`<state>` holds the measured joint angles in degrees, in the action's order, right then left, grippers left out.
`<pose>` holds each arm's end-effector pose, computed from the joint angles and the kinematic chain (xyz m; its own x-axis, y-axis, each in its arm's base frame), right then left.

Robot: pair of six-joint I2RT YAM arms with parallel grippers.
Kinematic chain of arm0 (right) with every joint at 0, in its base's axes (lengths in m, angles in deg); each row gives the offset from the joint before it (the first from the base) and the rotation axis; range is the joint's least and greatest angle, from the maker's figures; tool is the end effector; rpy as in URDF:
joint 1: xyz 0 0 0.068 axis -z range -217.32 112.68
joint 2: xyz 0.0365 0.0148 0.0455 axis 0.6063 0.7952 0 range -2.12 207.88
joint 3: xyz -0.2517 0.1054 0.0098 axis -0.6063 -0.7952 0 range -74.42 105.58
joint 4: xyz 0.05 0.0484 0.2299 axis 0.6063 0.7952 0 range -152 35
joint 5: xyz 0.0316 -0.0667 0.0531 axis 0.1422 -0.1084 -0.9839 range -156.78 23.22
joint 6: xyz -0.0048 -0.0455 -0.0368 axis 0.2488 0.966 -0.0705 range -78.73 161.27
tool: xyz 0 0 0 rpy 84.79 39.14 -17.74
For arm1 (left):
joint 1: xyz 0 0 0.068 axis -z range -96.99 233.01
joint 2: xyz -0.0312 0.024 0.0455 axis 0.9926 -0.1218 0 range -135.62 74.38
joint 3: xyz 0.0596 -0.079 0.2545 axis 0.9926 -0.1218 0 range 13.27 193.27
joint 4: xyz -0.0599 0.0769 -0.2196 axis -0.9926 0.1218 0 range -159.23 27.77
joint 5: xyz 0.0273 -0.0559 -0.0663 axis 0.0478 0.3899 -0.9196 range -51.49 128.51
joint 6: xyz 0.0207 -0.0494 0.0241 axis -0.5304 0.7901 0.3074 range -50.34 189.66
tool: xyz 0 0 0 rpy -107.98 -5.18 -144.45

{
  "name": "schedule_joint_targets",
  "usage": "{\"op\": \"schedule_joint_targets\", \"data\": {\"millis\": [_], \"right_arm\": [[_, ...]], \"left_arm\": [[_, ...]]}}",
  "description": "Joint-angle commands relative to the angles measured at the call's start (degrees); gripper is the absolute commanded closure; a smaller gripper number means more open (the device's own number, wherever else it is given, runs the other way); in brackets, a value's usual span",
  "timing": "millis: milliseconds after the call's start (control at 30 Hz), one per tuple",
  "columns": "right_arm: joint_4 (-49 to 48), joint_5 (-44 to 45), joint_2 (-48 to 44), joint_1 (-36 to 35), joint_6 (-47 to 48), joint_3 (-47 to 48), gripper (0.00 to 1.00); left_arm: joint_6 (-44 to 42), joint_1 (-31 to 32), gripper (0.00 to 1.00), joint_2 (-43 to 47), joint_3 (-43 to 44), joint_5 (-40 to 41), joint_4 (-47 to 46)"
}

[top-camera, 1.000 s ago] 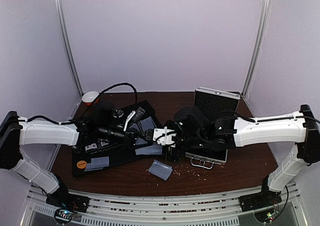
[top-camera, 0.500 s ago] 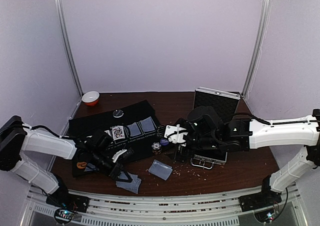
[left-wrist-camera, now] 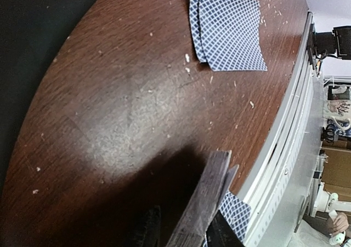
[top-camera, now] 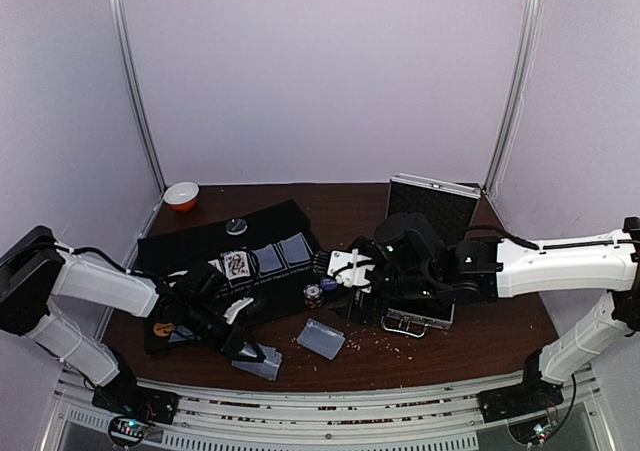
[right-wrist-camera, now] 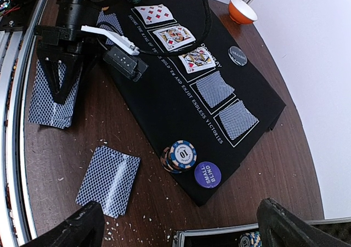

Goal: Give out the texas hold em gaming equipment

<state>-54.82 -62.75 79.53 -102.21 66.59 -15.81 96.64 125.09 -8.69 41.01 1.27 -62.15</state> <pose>0.1343 0.2797 0.2846 0.1823 -0.6166 -0.7659 -0.8844 0.2375 -0.4017 0.1415 -0.1625 0.1316 -0.9226 0.3466 -0.1696 0.3626 0.6285 -0.6881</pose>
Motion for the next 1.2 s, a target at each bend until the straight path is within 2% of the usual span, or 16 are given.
{"op": "schedule_joint_targets", "data": {"millis": [0,300,600,700,767,833,967,1067,1167], "right_arm": [[0.3,-0.1,0.7,0.1,0.0,0.7,0.00],[0.7,-0.2,0.7,0.2,0.7,1.1,0.00],[1.1,-0.5,1.5,0.2,0.8,1.9,0.00],[1.7,-1.7,1.9,0.2,-1.0,2.3,0.00],[3.0,-3.0,2.6,0.1,-3.7,3.2,0.01],[2.8,-4.1,2.8,0.2,-6.5,3.3,0.02],[3.7,-6.6,3.8,-0.6,-11.4,2.9,0.11],[7.7,-9.5,5.1,-2.0,-15.8,4.0,0.30],[7.0,-15.6,5.0,-4.9,-18.9,1.1,0.45]], "left_arm": [[-2.0,-0.2,0.67,-3.6,0.8,4.3,2.8],[-4.0,-0.2,0.48,-1.5,3.2,7.7,7.3],[-4.7,-0.2,0.38,-2.6,6.1,16.6,11.9],[-5.2,-0.2,0.33,-0.8,6.3,16.2,11.9],[-5.4,-0.2,0.25,1.0,6.5,15.9,12.0],[-5.1,-0.2,0.22,2.9,6.7,16.0,11.9],[-4.6,-0.2,0.22,6.2,8.0,16.5,12.6],[-2.6,-0.1,0.23,7.6,9.1,17.7,15.2],[2.5,-0.2,0.34,8.9,8.1,18.3,17.0]]}}
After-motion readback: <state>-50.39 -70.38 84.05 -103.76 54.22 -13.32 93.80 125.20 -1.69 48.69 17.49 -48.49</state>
